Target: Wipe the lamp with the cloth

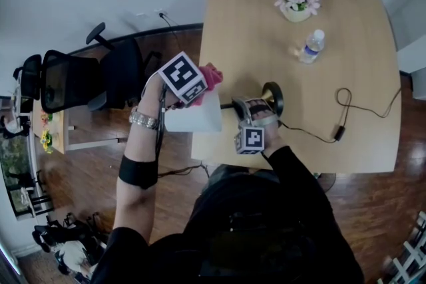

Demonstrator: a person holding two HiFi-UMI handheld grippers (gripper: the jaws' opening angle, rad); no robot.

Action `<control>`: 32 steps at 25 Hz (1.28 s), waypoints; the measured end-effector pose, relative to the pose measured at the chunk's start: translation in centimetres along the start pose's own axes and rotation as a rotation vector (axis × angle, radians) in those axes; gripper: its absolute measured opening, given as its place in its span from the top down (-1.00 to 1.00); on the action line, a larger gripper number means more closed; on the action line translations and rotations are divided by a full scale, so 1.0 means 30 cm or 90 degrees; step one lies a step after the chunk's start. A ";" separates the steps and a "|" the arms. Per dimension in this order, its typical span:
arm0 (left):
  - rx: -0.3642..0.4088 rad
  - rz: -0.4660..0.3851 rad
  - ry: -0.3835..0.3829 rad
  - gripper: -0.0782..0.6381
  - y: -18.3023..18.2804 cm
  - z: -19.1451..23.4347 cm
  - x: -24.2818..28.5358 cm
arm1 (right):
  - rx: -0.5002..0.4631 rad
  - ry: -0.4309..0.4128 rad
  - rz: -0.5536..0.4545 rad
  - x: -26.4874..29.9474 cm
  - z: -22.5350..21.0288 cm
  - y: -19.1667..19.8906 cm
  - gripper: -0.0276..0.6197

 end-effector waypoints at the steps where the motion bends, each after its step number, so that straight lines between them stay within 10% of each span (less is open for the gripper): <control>1: 0.005 -0.011 0.012 0.50 -0.032 -0.021 0.010 | -0.003 0.000 0.003 -0.002 0.000 -0.001 0.73; 9: 0.012 -0.099 0.054 0.50 -0.161 -0.077 -0.026 | 0.015 0.026 0.001 -0.047 -0.026 0.028 0.73; 16: -0.026 -0.013 -0.019 0.50 0.068 0.135 -0.108 | -0.003 0.029 -0.001 -0.066 -0.005 0.032 0.73; 21: -0.057 0.063 0.018 0.50 0.209 0.163 -0.002 | -0.004 0.024 -0.009 -0.073 0.009 0.020 0.73; 32: 0.006 0.031 0.066 0.51 0.010 -0.021 0.128 | -0.027 0.021 -0.013 -0.100 0.039 0.018 0.73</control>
Point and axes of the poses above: the fingertips, and each gripper's own axes: x forward along the fingers, z to its left, y out of its underside, the point moved 2 cm from there along -x, backward along the fingers, and after that the axes turned 7 degrees about -x, right-handed, at the moved point
